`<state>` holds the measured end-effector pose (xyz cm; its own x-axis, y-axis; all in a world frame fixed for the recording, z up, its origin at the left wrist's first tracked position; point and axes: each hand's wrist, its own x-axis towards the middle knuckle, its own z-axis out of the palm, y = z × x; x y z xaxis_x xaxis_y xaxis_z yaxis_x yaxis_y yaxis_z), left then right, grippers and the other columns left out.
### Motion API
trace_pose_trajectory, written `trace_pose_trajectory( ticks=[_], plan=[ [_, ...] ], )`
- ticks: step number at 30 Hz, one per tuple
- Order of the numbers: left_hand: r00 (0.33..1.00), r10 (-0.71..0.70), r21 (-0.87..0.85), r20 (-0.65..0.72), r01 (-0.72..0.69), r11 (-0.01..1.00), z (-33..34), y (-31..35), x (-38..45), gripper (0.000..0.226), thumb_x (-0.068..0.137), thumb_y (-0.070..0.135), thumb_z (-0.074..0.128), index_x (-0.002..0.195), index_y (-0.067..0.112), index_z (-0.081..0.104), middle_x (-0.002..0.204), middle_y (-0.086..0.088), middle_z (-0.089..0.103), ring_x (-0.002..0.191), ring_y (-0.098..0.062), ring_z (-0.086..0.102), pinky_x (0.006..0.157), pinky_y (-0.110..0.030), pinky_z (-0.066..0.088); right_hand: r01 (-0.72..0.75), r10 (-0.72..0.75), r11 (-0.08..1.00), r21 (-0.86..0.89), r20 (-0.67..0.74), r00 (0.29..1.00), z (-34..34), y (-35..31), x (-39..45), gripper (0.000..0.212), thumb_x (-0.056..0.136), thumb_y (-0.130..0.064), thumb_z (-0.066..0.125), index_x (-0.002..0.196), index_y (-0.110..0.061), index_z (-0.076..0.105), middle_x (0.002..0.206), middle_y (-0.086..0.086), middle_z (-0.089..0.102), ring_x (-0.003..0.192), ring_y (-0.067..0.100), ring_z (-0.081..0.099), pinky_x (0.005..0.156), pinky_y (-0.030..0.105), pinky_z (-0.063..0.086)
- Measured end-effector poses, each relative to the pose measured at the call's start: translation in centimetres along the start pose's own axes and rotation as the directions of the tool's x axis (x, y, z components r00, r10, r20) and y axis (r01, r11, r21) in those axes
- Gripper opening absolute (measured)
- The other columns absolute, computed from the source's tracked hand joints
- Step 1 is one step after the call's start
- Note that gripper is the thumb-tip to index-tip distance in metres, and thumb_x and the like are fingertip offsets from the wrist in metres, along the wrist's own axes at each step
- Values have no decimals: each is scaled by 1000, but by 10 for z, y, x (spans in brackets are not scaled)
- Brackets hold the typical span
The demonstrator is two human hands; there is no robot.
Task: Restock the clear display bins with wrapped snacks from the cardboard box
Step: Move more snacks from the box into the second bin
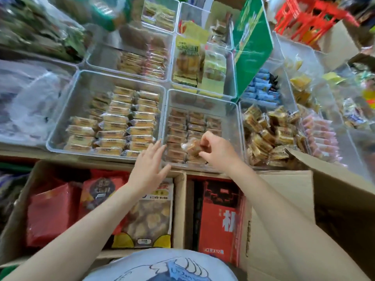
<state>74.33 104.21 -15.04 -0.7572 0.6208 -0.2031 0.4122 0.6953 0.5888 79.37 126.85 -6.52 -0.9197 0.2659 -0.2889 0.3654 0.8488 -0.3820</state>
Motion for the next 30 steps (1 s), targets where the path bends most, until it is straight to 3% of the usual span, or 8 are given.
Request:
trace_pose_trajectory(
  ticks=[3,5,13,17,21,25,27,30],
  plan=[
    [998,60,174,22,-63,983,14,-12,-1,80,95,63,13,161,19,5,169,-2,-9,155,-15,-13,123,-34,-10,41,-43,999,21,109,993,26,-9,25,22,86,-16,71,99,-23,55,96,-5,60,89,19,57,74,32,45],
    [997,69,210,35,-75,975,18,-16,-2,81,93,63,8,161,20,-1,168,-1,-14,154,-14,-17,122,-32,-14,63,-67,998,29,173,983,42,-15,36,21,86,-14,71,100,-21,57,98,-5,61,92,18,57,76,32,45],
    [996,92,283,14,-92,955,26,-24,-2,76,101,55,28,161,15,5,169,-7,-5,156,-20,-4,124,-36,-5,55,-69,997,51,336,939,63,-21,50,14,94,-27,68,100,-19,77,97,-9,60,97,12,57,86,28,45],
    [997,56,245,53,-67,967,16,-15,-2,77,104,52,34,161,18,-5,166,-4,-19,153,-17,-19,125,-35,-10,29,-46,998,51,359,932,52,-23,43,23,98,-31,59,108,-20,77,108,-5,69,104,13,61,86,28,46],
    [997,76,161,23,-79,984,-2,8,-16,67,103,39,48,160,16,21,169,-9,6,156,-23,0,122,-33,-5,42,-61,994,97,208,976,19,-16,6,23,100,-27,56,113,-20,73,108,-10,61,99,7,55,87,26,44],
    [976,214,99,42,-217,971,7,54,-40,44,93,24,65,135,12,60,148,-15,48,128,-34,53,112,-44,39,21,-24,979,201,14,1000,-22,12,-68,13,96,-27,63,102,-24,74,98,-12,66,88,2,60,78,18,48],
    [953,263,36,152,-271,962,14,89,-49,40,98,30,60,136,18,59,147,-4,47,113,-22,61,102,-35,46,-7,23,973,231,-66,998,-45,32,-114,9,95,-23,65,98,-24,73,91,-15,68,85,-1,60,74,12,47],
    [895,354,-27,272,-360,932,31,137,-59,38,103,36,50,139,27,55,146,8,45,115,-11,58,94,-23,44,-34,96,960,278,-211,973,-80,68,-177,9,93,-18,67,97,-19,75,85,-10,70,80,6,63,74,21,52]
  ],
)
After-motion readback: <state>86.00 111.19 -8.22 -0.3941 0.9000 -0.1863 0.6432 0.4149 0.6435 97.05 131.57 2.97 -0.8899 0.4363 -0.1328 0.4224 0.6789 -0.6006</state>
